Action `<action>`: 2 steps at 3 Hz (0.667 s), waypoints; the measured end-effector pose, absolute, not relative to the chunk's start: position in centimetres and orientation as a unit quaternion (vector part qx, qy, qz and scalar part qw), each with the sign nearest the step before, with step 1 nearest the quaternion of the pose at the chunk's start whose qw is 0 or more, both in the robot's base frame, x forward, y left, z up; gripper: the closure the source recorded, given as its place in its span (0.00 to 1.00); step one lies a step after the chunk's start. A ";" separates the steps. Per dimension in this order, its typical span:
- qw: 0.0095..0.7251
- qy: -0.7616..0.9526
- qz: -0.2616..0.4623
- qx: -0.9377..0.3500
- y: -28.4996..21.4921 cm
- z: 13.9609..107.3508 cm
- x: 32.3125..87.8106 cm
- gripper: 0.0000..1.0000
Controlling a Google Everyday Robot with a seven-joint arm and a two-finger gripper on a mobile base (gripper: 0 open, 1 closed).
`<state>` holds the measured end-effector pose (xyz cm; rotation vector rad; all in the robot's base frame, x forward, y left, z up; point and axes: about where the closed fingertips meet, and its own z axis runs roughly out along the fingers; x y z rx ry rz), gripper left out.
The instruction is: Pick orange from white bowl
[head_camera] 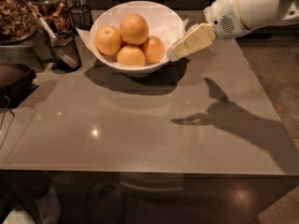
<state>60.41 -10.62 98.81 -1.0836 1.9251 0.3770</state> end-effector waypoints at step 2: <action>0.432 0.752 0.151 -0.475 -4.7 99.7 63.7 0.00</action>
Offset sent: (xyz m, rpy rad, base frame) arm 0.0430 0.0871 0.0173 -0.0720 -0.0478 0.1279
